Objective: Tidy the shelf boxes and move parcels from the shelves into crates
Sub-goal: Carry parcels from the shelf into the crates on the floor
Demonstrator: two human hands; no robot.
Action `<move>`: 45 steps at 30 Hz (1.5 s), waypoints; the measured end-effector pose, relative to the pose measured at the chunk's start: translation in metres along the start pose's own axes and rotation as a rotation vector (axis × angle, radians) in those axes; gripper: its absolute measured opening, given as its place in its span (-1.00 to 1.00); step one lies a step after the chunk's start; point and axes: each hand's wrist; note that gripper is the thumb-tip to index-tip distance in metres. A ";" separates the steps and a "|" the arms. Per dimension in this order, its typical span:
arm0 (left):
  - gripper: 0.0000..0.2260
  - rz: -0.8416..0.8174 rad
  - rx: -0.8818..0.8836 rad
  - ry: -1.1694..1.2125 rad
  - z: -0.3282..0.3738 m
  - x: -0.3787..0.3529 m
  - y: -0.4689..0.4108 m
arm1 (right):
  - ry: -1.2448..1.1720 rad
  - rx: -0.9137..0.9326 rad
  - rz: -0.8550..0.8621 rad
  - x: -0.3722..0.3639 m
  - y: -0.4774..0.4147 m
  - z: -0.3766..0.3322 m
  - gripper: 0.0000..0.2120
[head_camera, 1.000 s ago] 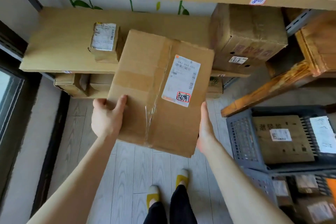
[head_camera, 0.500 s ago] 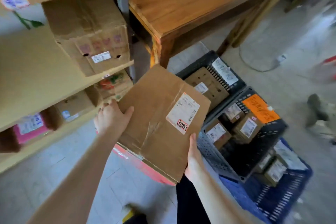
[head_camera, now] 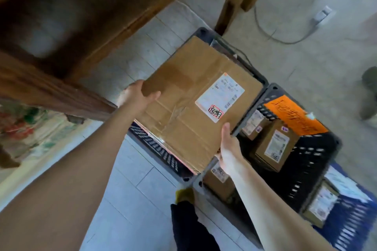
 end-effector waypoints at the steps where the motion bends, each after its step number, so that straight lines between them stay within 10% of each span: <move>1: -0.38 -0.027 0.004 0.045 0.000 -0.011 -0.018 | 0.010 -0.009 0.003 0.000 -0.019 -0.002 -0.39; 16: -0.49 0.050 0.106 0.196 0.011 -0.030 0.038 | 0.108 0.051 0.190 -0.025 0.004 -0.019 -0.55; 28: -0.51 0.252 0.341 0.522 -0.149 0.093 0.255 | 0.537 0.484 -0.302 -0.196 0.224 0.048 -0.72; 37: -0.54 0.458 0.380 0.621 -0.288 0.154 0.356 | 0.653 0.553 -0.343 -0.311 0.300 0.139 -0.78; 45: -0.39 0.567 0.216 0.734 -0.291 0.230 0.315 | 0.426 0.742 -0.254 -0.373 0.310 0.056 -0.63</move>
Point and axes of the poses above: each hand's wrist, its own y-axis away from the middle knuckle, its own x-axis out of the back of the hand, z = x × y, and after that the axes turned 8 degrees about -z, right-handed
